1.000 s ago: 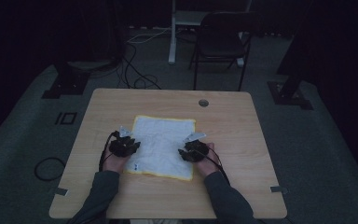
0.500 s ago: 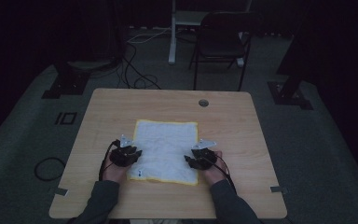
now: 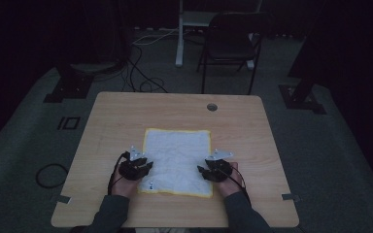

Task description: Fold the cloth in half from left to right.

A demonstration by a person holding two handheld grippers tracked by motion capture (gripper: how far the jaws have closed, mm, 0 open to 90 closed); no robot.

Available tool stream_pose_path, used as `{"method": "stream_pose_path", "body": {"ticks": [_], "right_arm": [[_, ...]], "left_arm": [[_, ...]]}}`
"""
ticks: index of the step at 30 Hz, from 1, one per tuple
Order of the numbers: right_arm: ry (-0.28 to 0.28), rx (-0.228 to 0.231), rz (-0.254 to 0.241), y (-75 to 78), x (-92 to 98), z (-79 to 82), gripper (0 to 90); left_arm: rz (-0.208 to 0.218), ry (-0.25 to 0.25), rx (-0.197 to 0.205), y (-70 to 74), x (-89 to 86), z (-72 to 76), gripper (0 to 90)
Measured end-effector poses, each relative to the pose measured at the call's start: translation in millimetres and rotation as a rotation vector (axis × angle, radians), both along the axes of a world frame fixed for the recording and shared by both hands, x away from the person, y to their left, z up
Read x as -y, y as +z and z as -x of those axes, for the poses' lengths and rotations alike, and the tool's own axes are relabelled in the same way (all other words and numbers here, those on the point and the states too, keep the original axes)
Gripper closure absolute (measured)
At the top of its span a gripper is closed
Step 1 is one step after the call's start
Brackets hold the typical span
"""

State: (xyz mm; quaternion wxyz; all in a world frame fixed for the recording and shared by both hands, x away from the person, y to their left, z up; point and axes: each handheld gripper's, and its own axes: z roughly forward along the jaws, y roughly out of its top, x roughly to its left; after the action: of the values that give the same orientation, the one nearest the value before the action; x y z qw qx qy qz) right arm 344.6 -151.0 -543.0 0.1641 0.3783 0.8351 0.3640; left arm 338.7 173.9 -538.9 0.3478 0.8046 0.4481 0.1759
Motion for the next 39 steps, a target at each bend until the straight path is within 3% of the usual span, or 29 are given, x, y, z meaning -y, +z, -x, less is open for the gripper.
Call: {"method": "stream_pose_path", "body": {"ticks": [3, 5, 10, 16, 21, 32, 39], "right_arm": [[0.001, 0.001, -0.003, -0.3, 1.4, 0.4, 53.8], [0.001, 0.001, -0.009, -0.7, 1.8, 0.4, 53.6], [0.004, 0.000, -0.016, -1.0, 2.4, 0.0, 53.3], [0.001, 0.005, -0.011, -1.2, 1.8, 0.6, 53.1], [-0.001, 0.009, -0.015, -1.8, 1.8, 1.2, 53.0], [-0.001, 0.012, -0.015, -2.1, 1.9, 1.4, 52.9], [-0.003, 0.010, -0.014, -1.9, 1.5, 1.5, 52.8]], "left_arm": [[-0.021, 0.000, 0.005, 0.9, 2.0, 3.8, 65.4], [-0.040, 0.018, 0.033, 2.3, 4.4, 7.2, 65.4], [-0.066, 0.115, 0.109, 5.7, 1.1, 7.9, 56.8], [-0.047, 0.186, 0.064, 0.5, -5.0, -4.9, 51.8], [-0.045, 0.172, 0.048, -2.4, -0.8, -11.1, 51.4], [0.031, 0.159, 0.019, -1.6, -1.6, -11.4, 50.1], [0.012, 0.175, 0.024, -4.0, 2.9, -11.9, 46.1]]}}
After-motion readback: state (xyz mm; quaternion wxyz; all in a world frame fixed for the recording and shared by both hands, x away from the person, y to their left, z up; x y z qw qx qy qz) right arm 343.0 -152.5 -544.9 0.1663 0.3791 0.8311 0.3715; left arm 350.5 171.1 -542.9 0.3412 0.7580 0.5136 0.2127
